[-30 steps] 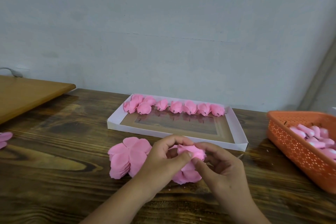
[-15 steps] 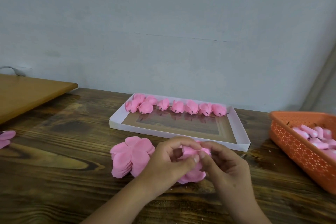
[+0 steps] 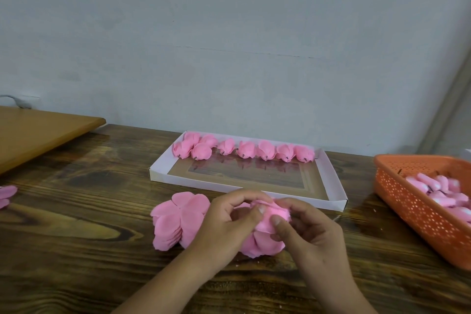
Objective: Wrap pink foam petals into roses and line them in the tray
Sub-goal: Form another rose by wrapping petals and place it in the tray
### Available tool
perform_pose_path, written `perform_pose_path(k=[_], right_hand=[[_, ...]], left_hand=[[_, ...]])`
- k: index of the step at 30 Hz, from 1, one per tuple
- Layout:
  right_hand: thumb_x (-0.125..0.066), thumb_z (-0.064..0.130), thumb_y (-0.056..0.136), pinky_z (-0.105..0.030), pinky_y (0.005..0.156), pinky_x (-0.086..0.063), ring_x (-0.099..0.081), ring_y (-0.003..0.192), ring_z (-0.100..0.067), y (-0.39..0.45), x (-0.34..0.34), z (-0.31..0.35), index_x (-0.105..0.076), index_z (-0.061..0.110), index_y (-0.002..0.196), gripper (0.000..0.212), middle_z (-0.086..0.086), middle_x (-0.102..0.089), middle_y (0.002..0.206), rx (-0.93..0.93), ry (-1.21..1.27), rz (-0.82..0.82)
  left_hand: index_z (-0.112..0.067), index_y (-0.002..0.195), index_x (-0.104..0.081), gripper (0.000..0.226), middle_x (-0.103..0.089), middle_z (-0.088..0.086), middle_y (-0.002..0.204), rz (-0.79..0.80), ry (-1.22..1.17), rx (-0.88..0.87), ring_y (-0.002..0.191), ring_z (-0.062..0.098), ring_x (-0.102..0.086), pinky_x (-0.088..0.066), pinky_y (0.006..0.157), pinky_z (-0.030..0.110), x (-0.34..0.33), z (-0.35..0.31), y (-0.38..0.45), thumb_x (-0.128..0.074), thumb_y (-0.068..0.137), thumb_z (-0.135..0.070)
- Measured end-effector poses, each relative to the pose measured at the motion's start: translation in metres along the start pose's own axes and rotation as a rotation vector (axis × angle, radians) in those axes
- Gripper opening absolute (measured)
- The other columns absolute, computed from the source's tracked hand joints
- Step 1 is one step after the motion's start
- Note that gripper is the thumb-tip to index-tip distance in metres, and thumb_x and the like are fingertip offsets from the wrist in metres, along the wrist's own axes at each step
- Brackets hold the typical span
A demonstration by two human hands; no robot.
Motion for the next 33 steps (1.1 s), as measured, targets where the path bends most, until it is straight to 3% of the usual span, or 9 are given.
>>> perform_pose_path(k=[3,5,10,15,21,24,27,31,33], right_hand=[[-0.074,0.017,0.075,-0.041,0.067,-0.062,-0.074,0.075,-0.028,0.0,0.004,-0.001,-0.074,0.014,0.099,0.024,-0.008,-0.078,0.09,-0.027,-0.018,-0.046],[-0.074,0.017,0.075,-0.043,0.068,-0.063,-0.074,0.075,-0.031,0.001,0.005,-0.002,-0.075,0.012,0.099,0.024,-0.01,-0.077,0.089,-0.065,0.008,-0.047],[-0.072,0.018,0.078,-0.038,0.072,-0.062,-0.074,0.08,-0.033,0.004,-0.001,0.003,-0.078,0.017,0.096,0.019,-0.014,-0.077,0.092,-0.131,0.103,0.046],[-0.074,0.014,0.074,-0.041,0.072,-0.062,-0.074,0.084,-0.037,0.005,0.001,0.0,-0.079,0.012,0.093,0.02,-0.02,-0.076,0.092,-0.176,0.168,0.013],[-0.077,0.028,0.071,-0.038,0.071,-0.06,-0.073,0.09,-0.035,0.004,-0.002,-0.007,-0.078,0.011,0.089,0.025,-0.016,-0.075,0.101,-0.284,0.205,0.051],[-0.079,0.026,0.068,-0.033,0.069,-0.06,-0.074,0.087,-0.031,0.004,0.0,-0.012,-0.078,0.01,0.088,0.026,-0.018,-0.075,0.1,-0.327,0.215,0.05],[-0.078,0.022,0.067,-0.029,0.067,-0.06,-0.074,0.085,-0.03,0.003,0.0,-0.014,-0.077,0.011,0.087,0.022,-0.018,-0.075,0.099,-0.354,0.246,0.044],[-0.075,0.013,0.068,-0.024,0.061,-0.059,-0.074,0.079,-0.025,0.001,-0.002,-0.018,-0.077,0.009,0.084,0.017,-0.02,-0.075,0.097,-0.441,0.393,0.028],[-0.072,0.008,0.071,-0.024,0.061,-0.06,-0.074,0.078,-0.023,0.0,-0.005,-0.02,-0.074,0.0,0.095,0.026,-0.023,-0.073,0.102,-0.515,0.58,0.025]], left_hand=[[-0.034,0.1,-0.075,0.022,-0.076,-0.001,0.104,0.079,-0.054,0.038,0.099,0.02,-0.074,-0.063,0.074,0.042,-0.006,0.001,-0.003,-0.079,0.08,-0.044],[-0.031,0.1,-0.076,0.025,-0.077,0.005,0.104,0.079,-0.072,0.046,0.099,0.028,-0.074,-0.061,0.08,0.057,-0.006,0.004,-0.002,-0.082,0.078,-0.042],[-0.031,0.093,-0.08,0.013,-0.079,0.001,0.103,0.032,-0.092,0.025,0.1,0.022,-0.075,-0.061,0.088,0.037,-0.001,0.007,0.002,-0.078,0.082,-0.024],[-0.023,0.099,-0.08,0.016,-0.079,0.007,0.105,0.067,-0.141,0.04,0.104,0.028,-0.074,-0.06,0.091,0.045,-0.004,0.007,0.001,-0.077,0.083,-0.026],[-0.03,0.086,-0.082,0.011,-0.079,0.006,0.097,0.03,-0.093,0.095,0.097,0.027,-0.074,-0.062,0.087,0.042,0.0,0.008,0.002,-0.08,0.079,-0.022],[-0.031,0.09,-0.081,0.022,-0.079,-0.001,0.101,0.044,-0.058,0.134,0.1,0.018,-0.073,-0.062,0.084,0.034,-0.001,0.011,0.001,-0.077,0.085,-0.01],[-0.039,0.107,-0.073,0.042,-0.077,-0.005,0.109,0.045,-0.074,0.176,0.103,0.014,-0.072,-0.058,0.083,0.024,-0.002,0.012,0.0,-0.074,0.088,-0.002],[-0.051,0.12,-0.064,0.053,-0.074,-0.001,0.116,0.04,-0.178,0.254,0.108,0.018,-0.072,-0.06,0.089,0.035,-0.005,0.015,-0.003,-0.079,0.082,-0.017],[-0.049,0.123,-0.063,0.059,-0.072,-0.002,0.121,0.054,-0.237,0.281,0.11,0.018,-0.071,-0.06,0.088,0.035,-0.009,0.016,-0.005,-0.085,0.073,-0.028]])
Point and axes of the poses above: each hand's wrist, its own y-axis towards the middle knuckle, its own x-axis out of the back of the hand, z = x × y, the point moved 7 cm from there along y, towards the middle knuckle
